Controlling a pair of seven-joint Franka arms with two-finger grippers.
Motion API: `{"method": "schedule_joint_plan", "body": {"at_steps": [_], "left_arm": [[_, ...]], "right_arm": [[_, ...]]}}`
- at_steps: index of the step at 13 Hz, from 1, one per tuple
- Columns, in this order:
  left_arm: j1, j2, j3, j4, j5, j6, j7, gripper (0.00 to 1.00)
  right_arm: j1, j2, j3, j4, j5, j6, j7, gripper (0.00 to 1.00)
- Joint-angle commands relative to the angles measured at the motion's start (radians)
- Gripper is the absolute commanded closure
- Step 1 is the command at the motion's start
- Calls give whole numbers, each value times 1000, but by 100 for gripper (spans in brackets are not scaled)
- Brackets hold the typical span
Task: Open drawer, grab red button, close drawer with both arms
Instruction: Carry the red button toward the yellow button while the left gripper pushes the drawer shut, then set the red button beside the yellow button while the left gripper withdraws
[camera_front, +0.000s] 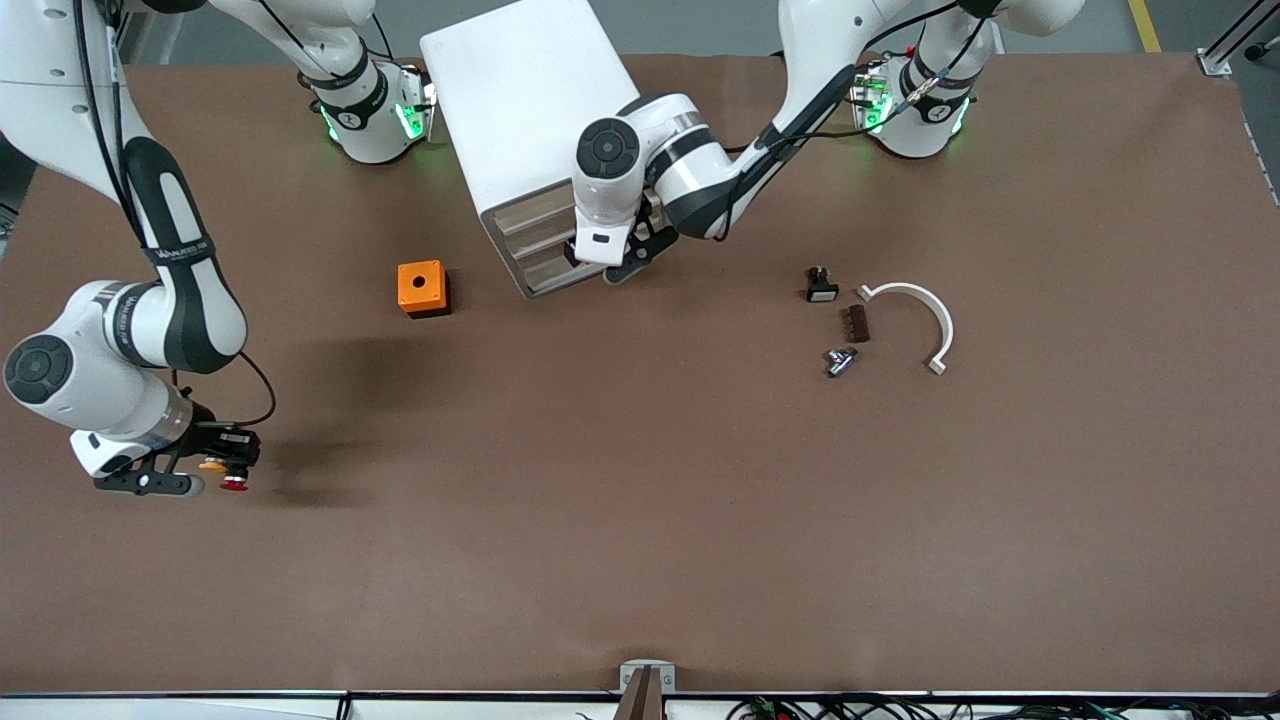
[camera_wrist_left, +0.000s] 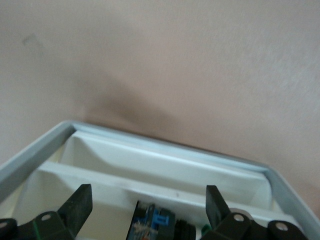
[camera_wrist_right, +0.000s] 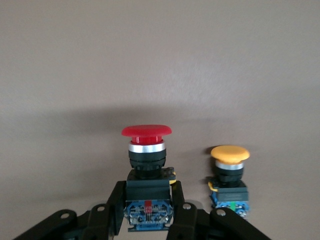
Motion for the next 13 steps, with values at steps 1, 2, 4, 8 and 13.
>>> {"method": "schedule_joint_plan", "body": {"at_steps": [1, 2, 4, 8, 13], "left_arm": [[-2, 5, -7, 11, 1, -11, -26, 0], [10, -1, 0, 17, 7, -11, -17, 0], [116, -13, 2, 40, 29, -15, -2, 0], [366, -97, 0, 55, 116, -41, 156, 0], [622, -186, -1, 149, 179, -270, 487, 0]], "right_arm": [[-12, -15, 28, -58, 5, 28, -15, 100], [-7, -15, 29, -70, 7, 29, -15, 100], [-7, -15, 41, -81, 7, 29, -15, 100], [-9, -17, 60, -106, 8, 38, -17, 100], [-4, -39, 61, -95, 7, -17, -15, 0]]}}
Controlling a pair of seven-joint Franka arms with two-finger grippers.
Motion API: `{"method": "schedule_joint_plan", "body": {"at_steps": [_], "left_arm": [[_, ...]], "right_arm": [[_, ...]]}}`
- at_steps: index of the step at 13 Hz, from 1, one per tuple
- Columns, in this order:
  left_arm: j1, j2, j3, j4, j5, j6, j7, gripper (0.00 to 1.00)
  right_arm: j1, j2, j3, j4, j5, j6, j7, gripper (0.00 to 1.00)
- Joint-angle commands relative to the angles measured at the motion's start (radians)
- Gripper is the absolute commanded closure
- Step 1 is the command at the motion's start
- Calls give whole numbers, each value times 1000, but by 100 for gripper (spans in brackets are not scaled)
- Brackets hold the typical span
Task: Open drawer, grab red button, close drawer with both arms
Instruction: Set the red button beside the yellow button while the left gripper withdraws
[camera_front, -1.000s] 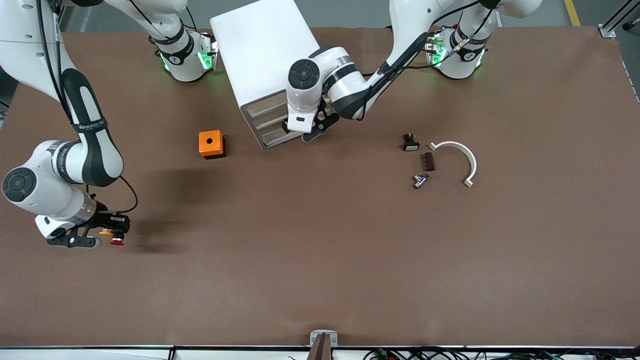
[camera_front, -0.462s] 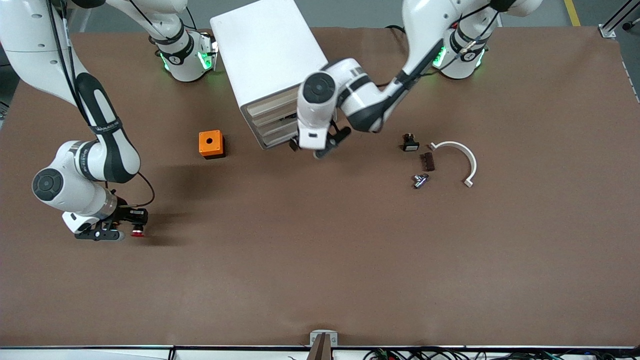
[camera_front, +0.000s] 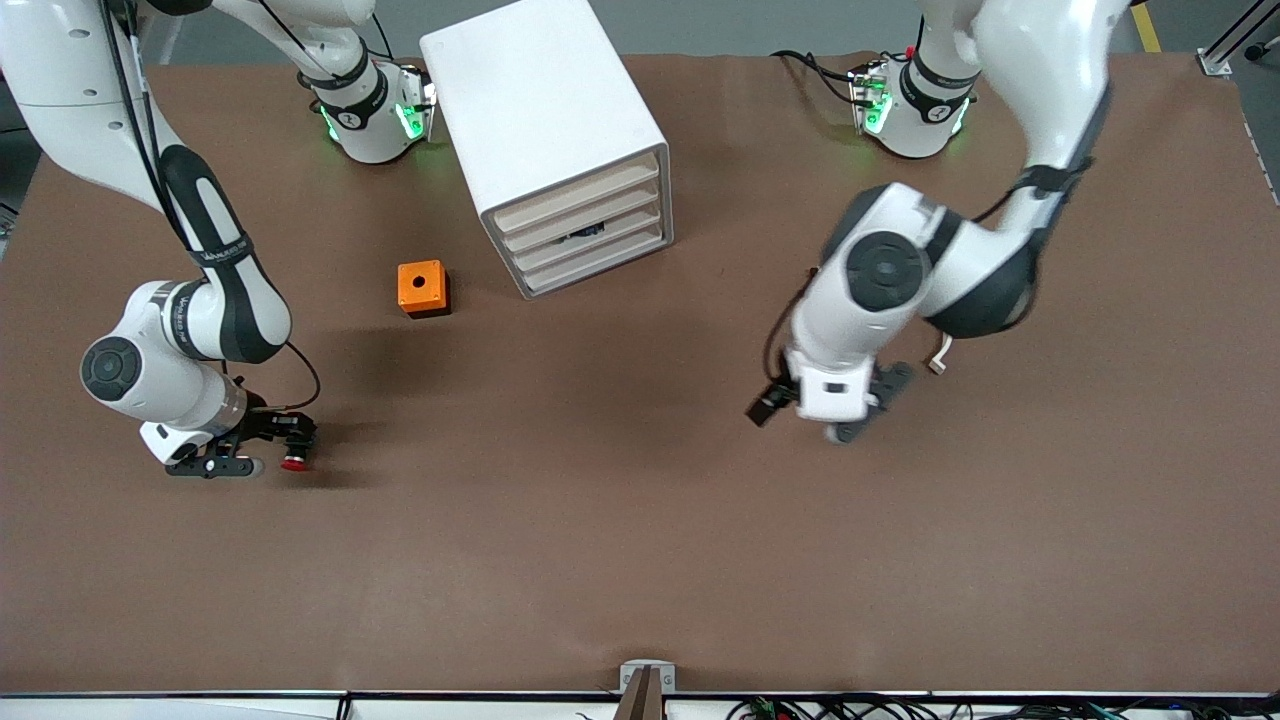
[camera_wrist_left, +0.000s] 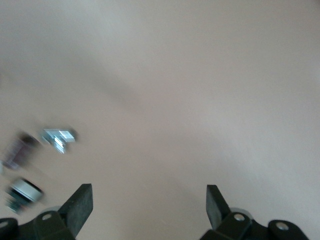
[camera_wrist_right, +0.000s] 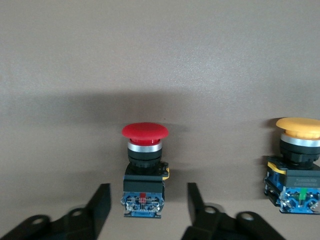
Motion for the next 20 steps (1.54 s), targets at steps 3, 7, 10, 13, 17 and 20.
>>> {"method": "schedule_joint_plan", "body": {"at_steps": [3, 7, 10, 13, 17, 20], "left_arm": [[189, -149, -16, 28, 27, -188, 334, 0], [307, -302, -16, 27, 13, -332, 627, 0], [381, -388, -19, 24, -22, -406, 844, 0], [386, -460, 60, 13, -109, -446, 1048, 0], [102, -585, 357, -96, -174, -451, 1108, 0], [63, -634, 359, -130, -174, -504, 1102, 0]], "right_arm": [[5, -100, 18, 42, 7, -179, -4, 0], [4, -201, 17, 168, 11, -474, 7, 0], [4, -344, 15, 166, 10, -627, 80, 0], [5, -453, 17, 186, 10, -711, 87, 0], [16, -463, 18, 284, 8, -729, 87, 0], [38, -452, 17, 339, 5, -735, 84, 0]]}}
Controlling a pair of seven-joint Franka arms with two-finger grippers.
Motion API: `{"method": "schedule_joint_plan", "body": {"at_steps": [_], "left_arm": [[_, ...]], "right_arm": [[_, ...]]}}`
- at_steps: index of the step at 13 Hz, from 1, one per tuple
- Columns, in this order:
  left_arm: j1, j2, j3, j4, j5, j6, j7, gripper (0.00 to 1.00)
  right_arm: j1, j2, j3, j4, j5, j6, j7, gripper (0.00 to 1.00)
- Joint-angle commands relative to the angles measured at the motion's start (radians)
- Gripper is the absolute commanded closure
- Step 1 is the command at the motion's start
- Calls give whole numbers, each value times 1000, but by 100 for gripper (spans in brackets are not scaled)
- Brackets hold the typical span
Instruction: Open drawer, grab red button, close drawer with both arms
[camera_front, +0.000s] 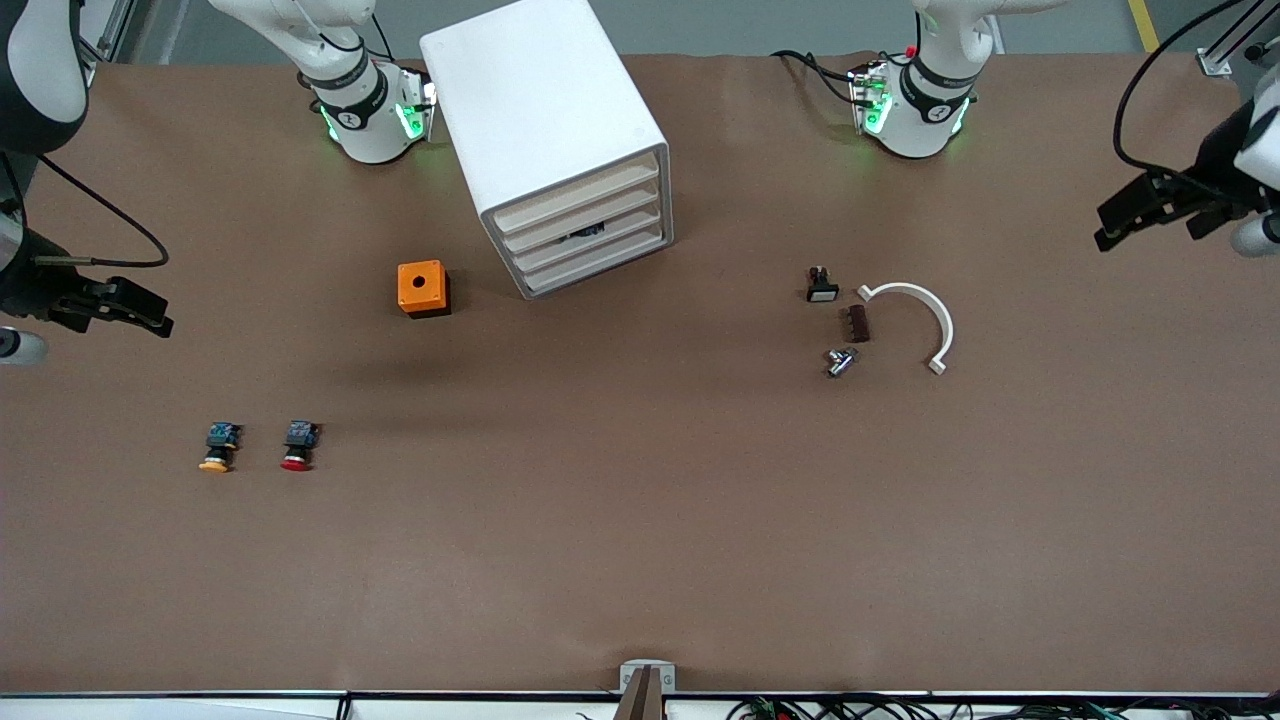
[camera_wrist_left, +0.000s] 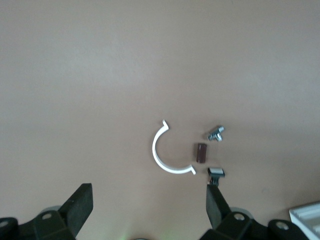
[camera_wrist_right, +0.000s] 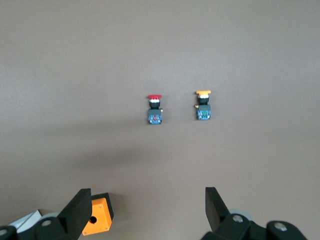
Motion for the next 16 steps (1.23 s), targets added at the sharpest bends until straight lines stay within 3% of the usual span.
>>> {"method": "schedule_joint_plan", "body": {"at_steps": [1, 3, 5, 10, 12, 14, 16], "left_arm": [[-37, -80, 10, -73, -11, -14, 4, 0], [-37, -89, -11, -77, -10, -14, 4, 0], [-37, -81, -13, -70, -8, -14, 4, 0], [-35, -88, -14, -80, -10, -14, 4, 0], [-32, -92, -26, -93, -10, -8, 4, 0], [-32, -124, -28, -133, -10, 9, 3, 0], [-31, -170, -28, -196, -11, 59, 1, 0]], "right_arm": [[20, 25, 0, 54, 3, -35, 18, 0], [23, 26, 0, 63, 6, -43, 45, 0], [3, 39, -9, 87, 63, -61, 55, 0], [9, 33, -6, 136, 55, -243, 67, 0], [24, 5, -1, 127, 55, -228, 68, 0], [23, -38, -4, 74, 55, -183, 68, 0], [20, -134, -8, -64, 55, -72, 68, 0]]}}
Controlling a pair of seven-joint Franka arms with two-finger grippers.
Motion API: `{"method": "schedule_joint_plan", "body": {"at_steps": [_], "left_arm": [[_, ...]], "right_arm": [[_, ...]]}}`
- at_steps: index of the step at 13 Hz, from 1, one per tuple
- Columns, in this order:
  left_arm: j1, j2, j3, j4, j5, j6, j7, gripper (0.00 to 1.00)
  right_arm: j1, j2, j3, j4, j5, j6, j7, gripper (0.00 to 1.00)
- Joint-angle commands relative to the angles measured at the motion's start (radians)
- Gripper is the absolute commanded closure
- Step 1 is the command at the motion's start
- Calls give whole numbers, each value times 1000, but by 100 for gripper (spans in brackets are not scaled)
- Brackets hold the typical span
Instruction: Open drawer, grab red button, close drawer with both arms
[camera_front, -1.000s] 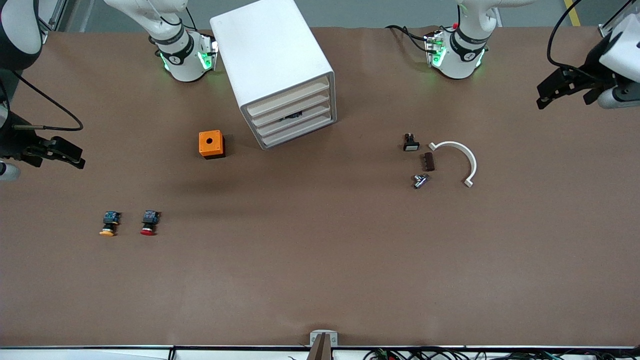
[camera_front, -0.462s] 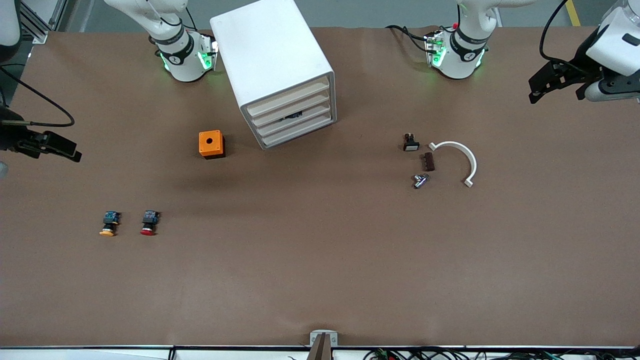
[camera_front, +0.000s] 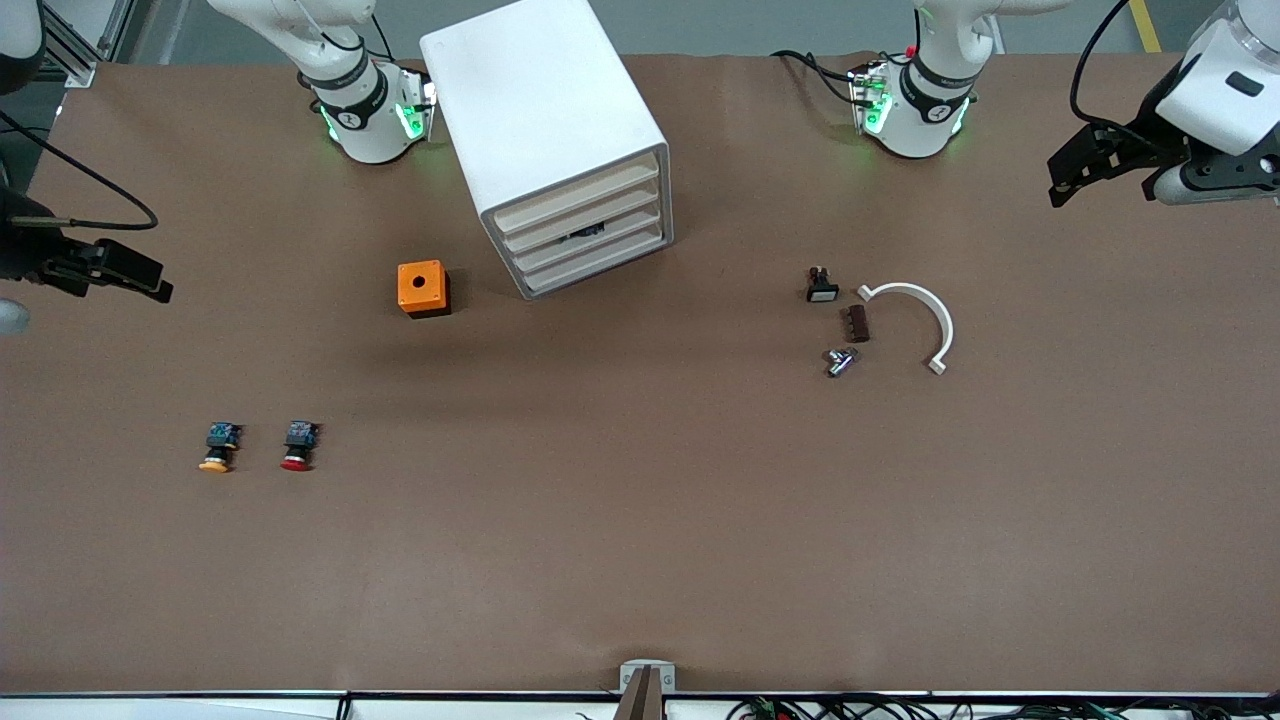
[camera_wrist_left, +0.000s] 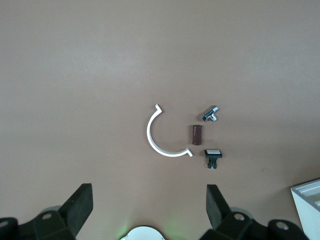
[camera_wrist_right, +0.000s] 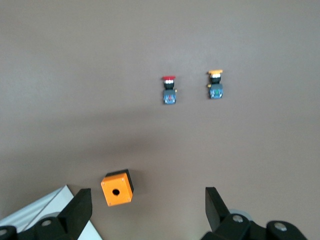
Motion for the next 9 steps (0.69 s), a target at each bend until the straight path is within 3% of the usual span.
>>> {"method": "schedule_joint_plan", "body": {"at_steps": [1, 4, 9], "left_arm": [[9, -74, -5, -84, -10, 47, 3, 0], [18, -19, 13, -8, -11, 42, 41, 0], [24, 4, 24, 19, -16, 40, 52, 0]], "right_arm": [[-8, -131, -7, -167, 8, 90, 15, 0], [-42, -142, -7, -161, 20, 67, 15, 0], [-39, -161, -4, -160, 20, 7, 15, 0]]}}
